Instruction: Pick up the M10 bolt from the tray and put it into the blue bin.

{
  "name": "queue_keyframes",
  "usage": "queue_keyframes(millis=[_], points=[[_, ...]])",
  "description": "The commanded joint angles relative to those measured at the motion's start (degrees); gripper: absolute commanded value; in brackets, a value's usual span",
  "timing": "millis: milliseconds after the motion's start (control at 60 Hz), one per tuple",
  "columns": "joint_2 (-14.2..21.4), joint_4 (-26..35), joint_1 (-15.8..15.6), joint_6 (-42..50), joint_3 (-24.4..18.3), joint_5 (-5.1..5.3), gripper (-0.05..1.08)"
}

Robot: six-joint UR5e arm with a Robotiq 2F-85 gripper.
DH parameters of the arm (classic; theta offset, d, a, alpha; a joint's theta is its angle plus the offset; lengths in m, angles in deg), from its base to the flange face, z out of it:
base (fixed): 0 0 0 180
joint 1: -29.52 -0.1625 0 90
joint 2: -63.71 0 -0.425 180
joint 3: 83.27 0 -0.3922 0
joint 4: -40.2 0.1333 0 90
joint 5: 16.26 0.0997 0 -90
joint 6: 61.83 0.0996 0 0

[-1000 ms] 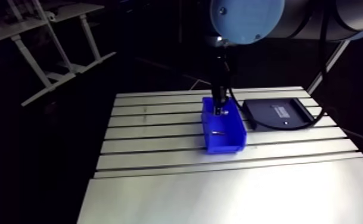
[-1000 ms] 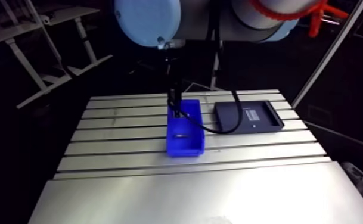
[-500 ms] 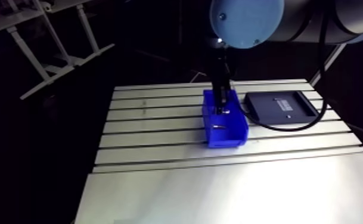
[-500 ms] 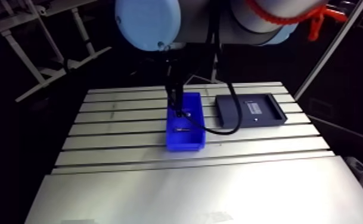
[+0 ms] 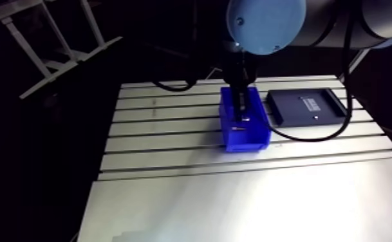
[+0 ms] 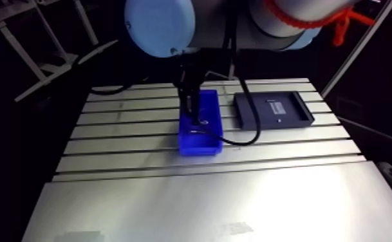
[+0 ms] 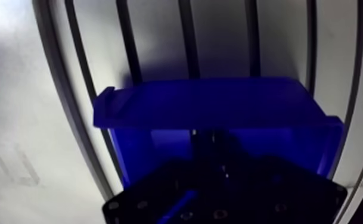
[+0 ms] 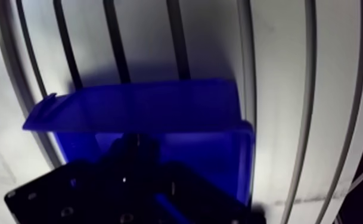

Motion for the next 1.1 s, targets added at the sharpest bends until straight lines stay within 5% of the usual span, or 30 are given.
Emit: queue_keyframes(millis=[17,233,283,367,400,433,717,1100], points=[[-0.7,-0.1,0.0,0.5,-0.1,-0.01,1.01],[-0.7,0.1,0.1,0.5,-0.4,0.14,0.88],[-0.3,0.1,0.3,0.5,-0.4,0.4,0.66],[0.1,0.4,0.3,0.5,-0.6,0.58,0.48],[0.4,0.7,0.2,0.5,-0.6,0.47,0.05],[0.7,0.9,0.1,0.8,-0.7,0.36,0.01],[2.8,5.3,0.2,1.9,-3.1,0.34,0.0],[8.6,23.3,0.6,6.5,-13.1,1.02,0.0]])
